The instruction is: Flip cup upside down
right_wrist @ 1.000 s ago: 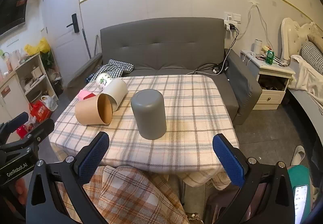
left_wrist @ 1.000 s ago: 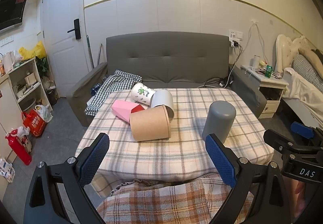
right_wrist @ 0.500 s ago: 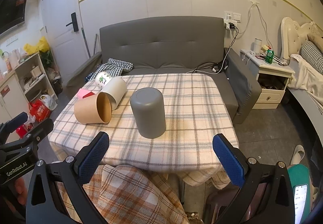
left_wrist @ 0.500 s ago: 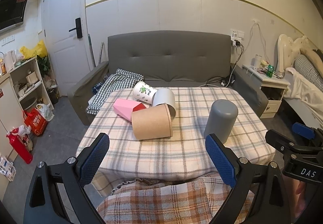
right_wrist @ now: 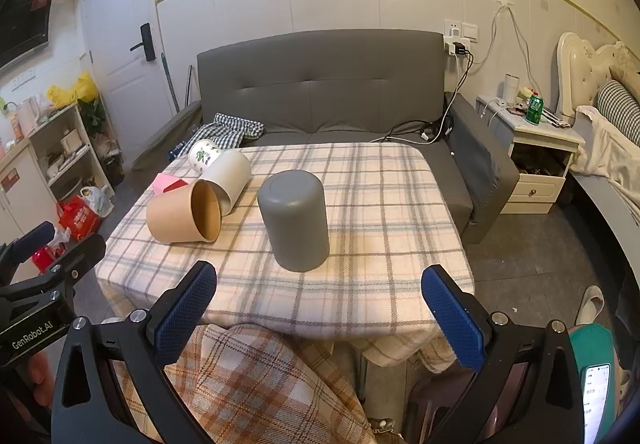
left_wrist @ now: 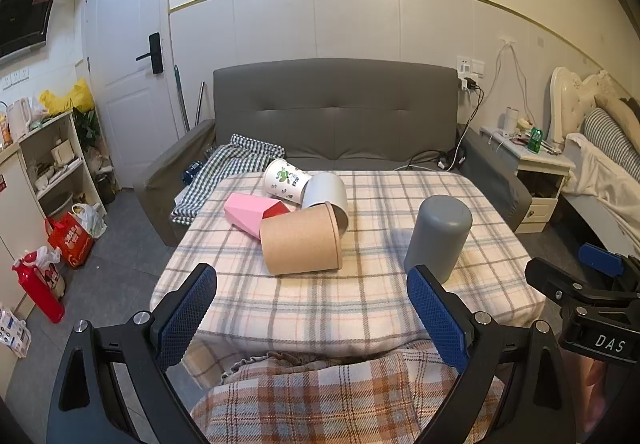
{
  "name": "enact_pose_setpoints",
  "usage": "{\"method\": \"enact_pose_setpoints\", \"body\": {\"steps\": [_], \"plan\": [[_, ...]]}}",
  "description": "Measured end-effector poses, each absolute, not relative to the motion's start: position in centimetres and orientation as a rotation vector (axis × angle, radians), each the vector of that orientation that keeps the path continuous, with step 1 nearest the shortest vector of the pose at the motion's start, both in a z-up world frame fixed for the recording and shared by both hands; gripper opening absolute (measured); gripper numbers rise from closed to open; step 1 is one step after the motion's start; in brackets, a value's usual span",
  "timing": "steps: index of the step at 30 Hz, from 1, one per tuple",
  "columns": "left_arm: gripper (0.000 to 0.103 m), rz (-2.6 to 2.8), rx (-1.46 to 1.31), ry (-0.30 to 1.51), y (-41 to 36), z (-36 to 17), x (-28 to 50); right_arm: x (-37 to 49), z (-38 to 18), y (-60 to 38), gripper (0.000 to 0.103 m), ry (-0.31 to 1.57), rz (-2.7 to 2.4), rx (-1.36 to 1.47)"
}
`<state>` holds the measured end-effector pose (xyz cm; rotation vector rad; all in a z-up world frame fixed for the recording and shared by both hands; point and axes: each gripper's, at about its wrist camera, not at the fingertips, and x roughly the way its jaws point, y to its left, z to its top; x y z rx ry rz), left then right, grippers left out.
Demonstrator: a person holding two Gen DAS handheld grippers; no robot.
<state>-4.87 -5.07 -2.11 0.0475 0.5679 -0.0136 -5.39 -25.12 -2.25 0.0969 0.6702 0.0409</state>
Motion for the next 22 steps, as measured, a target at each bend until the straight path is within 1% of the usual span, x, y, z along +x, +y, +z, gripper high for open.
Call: {"method": "enact_pose_setpoints", "body": {"steps": [22], "plan": [[0.099,-0.017,0.039,0.577,-5.22,-2.62,-5.12,-5.24,-2.69,-24.96,0.103,0.687,0.042,0.093]]}}
